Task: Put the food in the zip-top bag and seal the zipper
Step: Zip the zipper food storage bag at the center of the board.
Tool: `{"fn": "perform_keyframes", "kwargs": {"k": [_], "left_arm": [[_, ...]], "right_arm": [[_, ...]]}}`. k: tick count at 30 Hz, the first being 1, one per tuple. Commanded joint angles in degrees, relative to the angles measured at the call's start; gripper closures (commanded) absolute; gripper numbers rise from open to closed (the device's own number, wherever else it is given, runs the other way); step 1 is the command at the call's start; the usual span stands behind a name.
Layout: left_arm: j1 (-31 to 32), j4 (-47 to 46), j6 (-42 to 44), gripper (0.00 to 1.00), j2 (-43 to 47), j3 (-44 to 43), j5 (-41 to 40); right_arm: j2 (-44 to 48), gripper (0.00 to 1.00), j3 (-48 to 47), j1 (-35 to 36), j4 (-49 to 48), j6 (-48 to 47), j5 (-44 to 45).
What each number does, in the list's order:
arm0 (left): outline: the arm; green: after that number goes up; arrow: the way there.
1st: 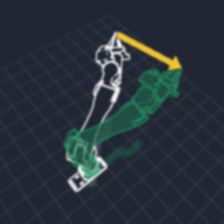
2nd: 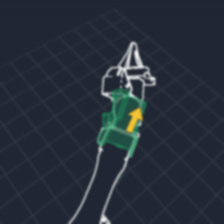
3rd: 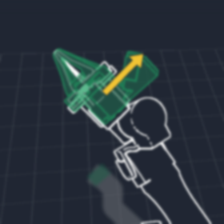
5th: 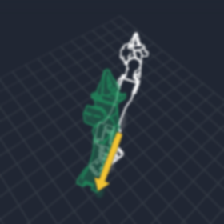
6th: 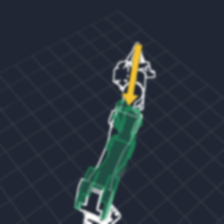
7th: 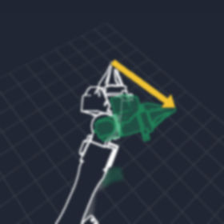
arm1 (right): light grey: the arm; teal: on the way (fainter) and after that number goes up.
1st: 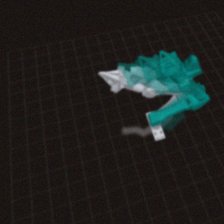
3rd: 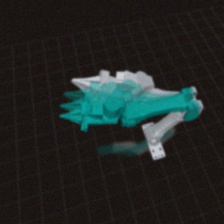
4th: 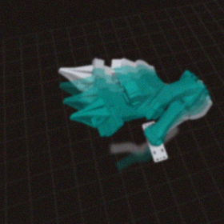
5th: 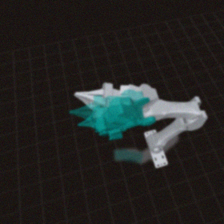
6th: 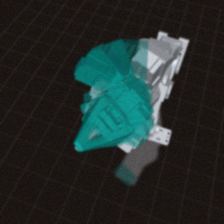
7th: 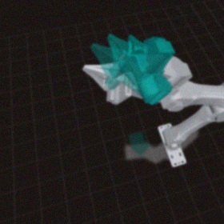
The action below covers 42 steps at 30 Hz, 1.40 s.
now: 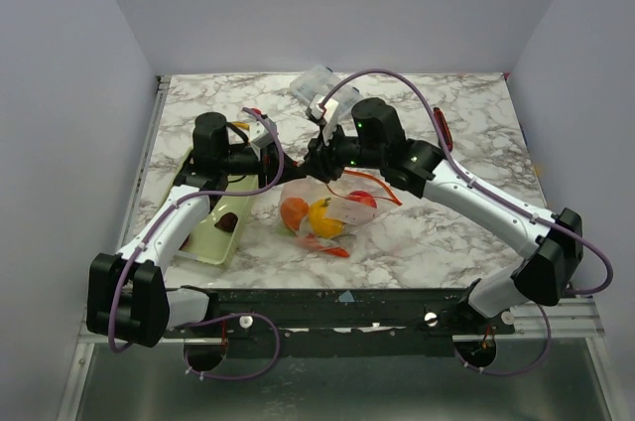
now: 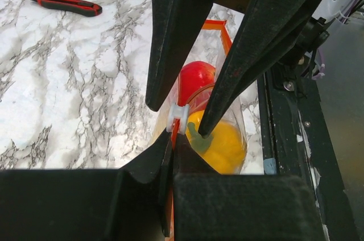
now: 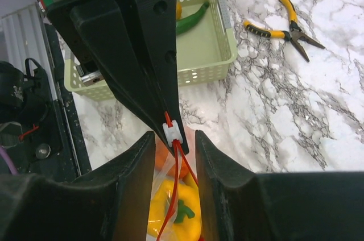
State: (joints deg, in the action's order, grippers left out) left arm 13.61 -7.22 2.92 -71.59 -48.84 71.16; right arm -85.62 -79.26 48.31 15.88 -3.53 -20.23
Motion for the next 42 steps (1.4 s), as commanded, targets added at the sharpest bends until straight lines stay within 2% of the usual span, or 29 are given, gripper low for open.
{"fn": "perform_keyframes", "kwargs": {"k": [1,9,14,18,30,42], "left_arm": [[0.1,-1.1,1.6,1.00,0.2,-0.6,0.7],[-0.1,-1.8,1.3,1.00,0.5,-0.1,0.1],[-3.5,-10.3,-7.1,1.00,0.1,1.8,0.9],[-5.2,-11.4,-9.1,1.00,-0.7,1.8,-0.9],[-10.1,-8.0,-7.6,1.00,-1.3,1.2,-6.3],[-12.1,-7.4,-7.9,1.00,-2.8,0.6,-7.3]], "right_arm": [[-1.5,0.66,-2.7,0.1,-0.9,0.3,-1.0],[-1.4,1.00,-2.3,0.1,-1.2,0.1,-0.6],[1.6,1.00,2.1,0.0,-1.8,-1.1,4.2],[4.5,1.00,4.7,-0.1,-1.2,-1.9,6.7],[14.3,1.00,11.9,-1.4,5.2,-2.9,10.5],[29.0,1.00,22.3,-1.4,8.6,3.3,16.5]]}}
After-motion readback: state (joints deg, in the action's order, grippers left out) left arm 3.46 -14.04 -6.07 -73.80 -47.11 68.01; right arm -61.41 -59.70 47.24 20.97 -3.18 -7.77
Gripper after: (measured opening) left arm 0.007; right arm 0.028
